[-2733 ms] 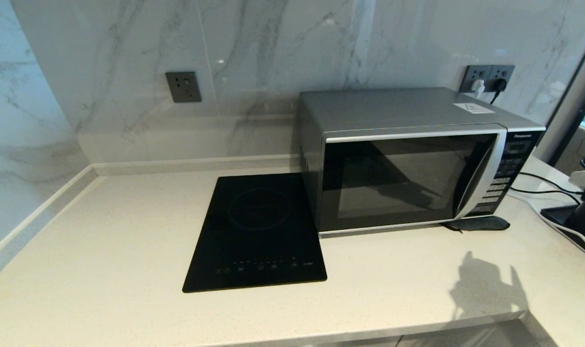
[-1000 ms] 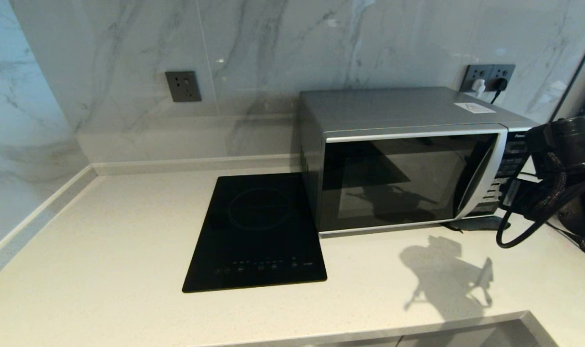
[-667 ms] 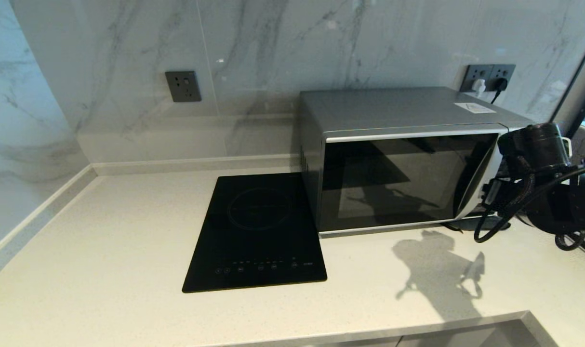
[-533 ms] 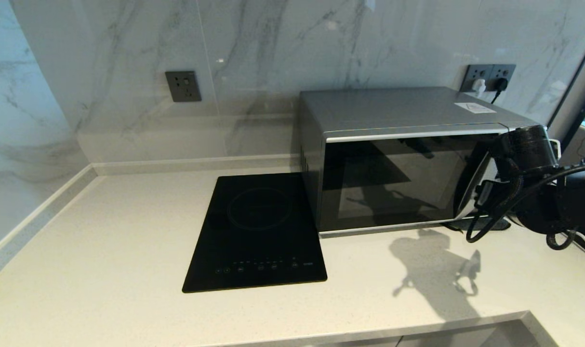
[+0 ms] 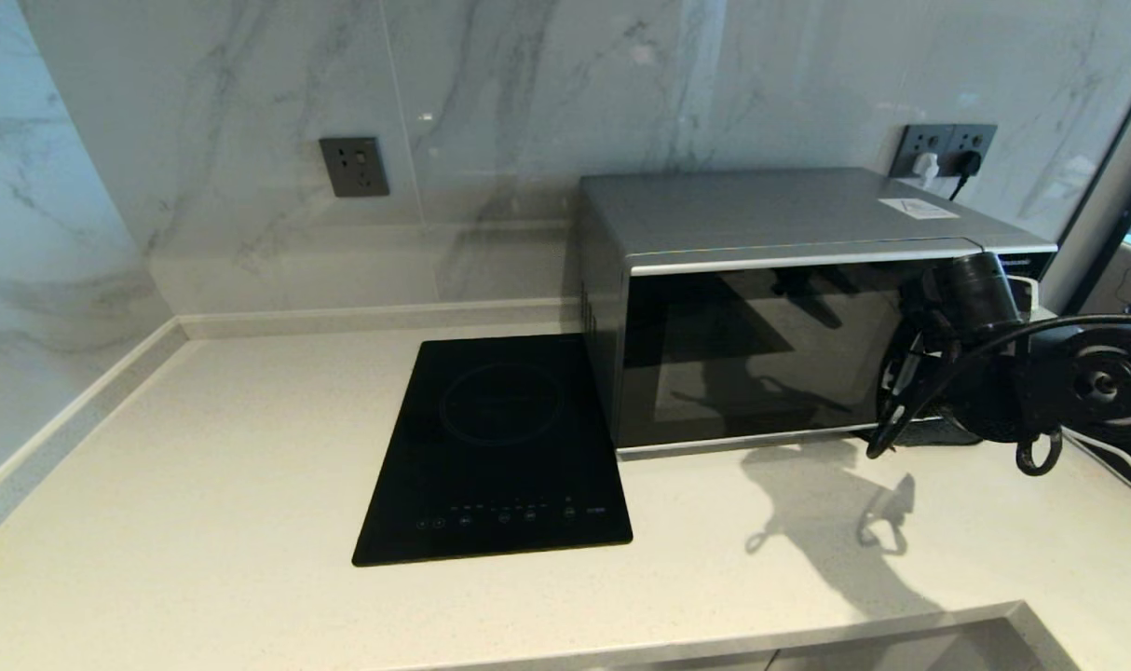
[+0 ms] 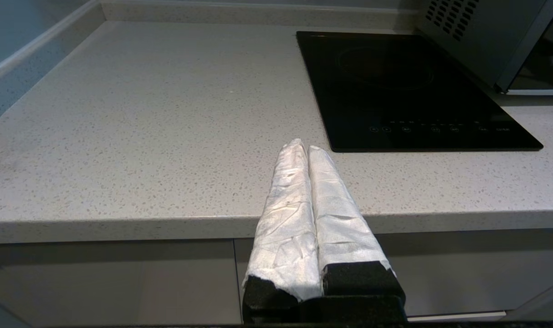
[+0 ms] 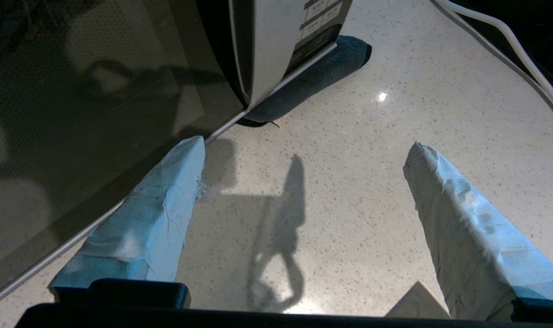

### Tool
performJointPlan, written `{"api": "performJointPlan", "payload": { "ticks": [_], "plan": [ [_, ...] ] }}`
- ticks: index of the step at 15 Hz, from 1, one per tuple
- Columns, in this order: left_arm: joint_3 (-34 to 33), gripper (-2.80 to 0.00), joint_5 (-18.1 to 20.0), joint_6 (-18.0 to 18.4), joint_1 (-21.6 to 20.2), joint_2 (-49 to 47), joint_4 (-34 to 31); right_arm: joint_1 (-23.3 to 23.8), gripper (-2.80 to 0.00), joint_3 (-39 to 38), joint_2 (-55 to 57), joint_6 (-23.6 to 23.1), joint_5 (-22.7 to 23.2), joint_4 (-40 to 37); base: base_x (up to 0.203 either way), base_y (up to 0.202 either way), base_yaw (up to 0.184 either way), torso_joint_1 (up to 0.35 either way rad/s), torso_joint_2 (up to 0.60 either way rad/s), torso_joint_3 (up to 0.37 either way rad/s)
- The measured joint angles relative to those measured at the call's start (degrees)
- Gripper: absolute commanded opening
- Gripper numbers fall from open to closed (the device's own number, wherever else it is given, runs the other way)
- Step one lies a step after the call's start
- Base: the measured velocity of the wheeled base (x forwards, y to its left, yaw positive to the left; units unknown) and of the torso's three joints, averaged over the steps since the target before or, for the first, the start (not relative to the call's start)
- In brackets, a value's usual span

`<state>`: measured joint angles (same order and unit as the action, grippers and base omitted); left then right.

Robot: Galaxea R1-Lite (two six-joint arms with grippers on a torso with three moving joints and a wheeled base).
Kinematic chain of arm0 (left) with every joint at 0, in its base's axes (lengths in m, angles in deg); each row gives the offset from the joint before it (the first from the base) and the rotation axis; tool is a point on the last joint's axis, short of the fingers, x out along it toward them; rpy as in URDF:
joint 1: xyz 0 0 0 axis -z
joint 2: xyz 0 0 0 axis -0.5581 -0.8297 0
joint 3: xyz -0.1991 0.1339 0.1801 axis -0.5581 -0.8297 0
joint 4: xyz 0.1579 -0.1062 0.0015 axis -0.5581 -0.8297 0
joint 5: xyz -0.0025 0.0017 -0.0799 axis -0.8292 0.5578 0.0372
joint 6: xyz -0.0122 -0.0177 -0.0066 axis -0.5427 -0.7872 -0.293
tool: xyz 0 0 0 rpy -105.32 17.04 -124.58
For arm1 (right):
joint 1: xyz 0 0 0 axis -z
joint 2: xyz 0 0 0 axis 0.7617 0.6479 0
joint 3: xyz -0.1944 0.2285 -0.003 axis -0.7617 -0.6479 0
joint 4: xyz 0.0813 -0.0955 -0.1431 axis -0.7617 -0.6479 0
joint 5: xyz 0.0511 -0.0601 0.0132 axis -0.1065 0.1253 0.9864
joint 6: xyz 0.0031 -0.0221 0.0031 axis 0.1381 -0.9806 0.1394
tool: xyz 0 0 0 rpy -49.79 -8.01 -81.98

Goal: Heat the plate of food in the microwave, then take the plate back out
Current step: Open the microwave oven

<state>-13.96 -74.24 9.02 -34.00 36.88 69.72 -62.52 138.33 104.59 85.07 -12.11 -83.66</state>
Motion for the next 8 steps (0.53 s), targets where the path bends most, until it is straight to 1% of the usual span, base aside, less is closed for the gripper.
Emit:
{"api": "performJointPlan", "payload": {
  "ticks": [4, 8],
  "plan": [
    [0.00, -2.80, -0.02, 0.00, 0.00, 0.00, -0.02, 0.72, 0.00, 2.53, 3.20, -0.88, -1.41, 2.02, 0.000, 0.000, 0.000, 0.000, 0.00, 0.000],
    [0.00, -2.80, 0.00, -0.02, 0.00, 0.00, 0.00, 4.09, 0.00, 4.23, 5.78, -3.68, -1.41, 4.94, 0.000, 0.000, 0.000, 0.000, 0.00, 0.000]
  ]
}}
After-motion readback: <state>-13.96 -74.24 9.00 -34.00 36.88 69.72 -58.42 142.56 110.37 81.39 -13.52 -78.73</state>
